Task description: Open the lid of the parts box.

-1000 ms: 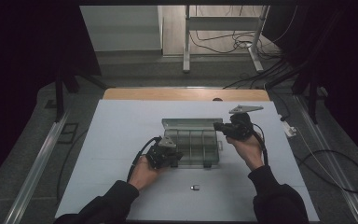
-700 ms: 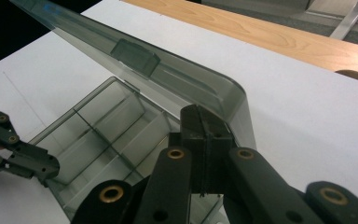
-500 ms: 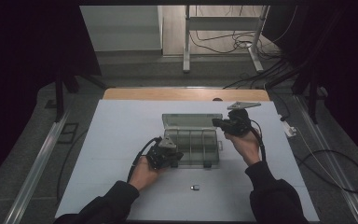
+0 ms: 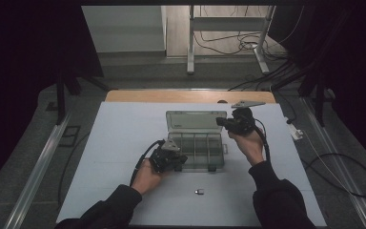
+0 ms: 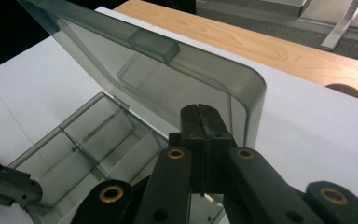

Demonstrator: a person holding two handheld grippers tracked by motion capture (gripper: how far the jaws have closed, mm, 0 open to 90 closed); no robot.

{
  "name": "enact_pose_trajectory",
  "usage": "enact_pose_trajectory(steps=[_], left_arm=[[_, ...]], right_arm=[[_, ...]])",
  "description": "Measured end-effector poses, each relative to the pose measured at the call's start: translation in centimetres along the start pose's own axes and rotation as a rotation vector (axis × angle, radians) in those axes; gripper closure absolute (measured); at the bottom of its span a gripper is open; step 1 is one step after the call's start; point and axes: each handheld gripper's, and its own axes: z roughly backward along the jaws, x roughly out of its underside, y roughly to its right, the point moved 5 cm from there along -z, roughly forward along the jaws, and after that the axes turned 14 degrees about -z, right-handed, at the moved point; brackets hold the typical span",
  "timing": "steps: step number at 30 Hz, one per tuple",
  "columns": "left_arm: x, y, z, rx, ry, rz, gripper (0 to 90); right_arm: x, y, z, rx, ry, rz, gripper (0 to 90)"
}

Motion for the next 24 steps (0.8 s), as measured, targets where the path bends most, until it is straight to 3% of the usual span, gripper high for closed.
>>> enact_pose_trajectory(steps=[24], left_arm=[[0.0, 0.0, 0.0, 0.000, -0.005, -0.008, 89.4]], right_arm=[[-1.9, 0.8, -0.8, 0.013, 0.038, -0.009, 88.8]])
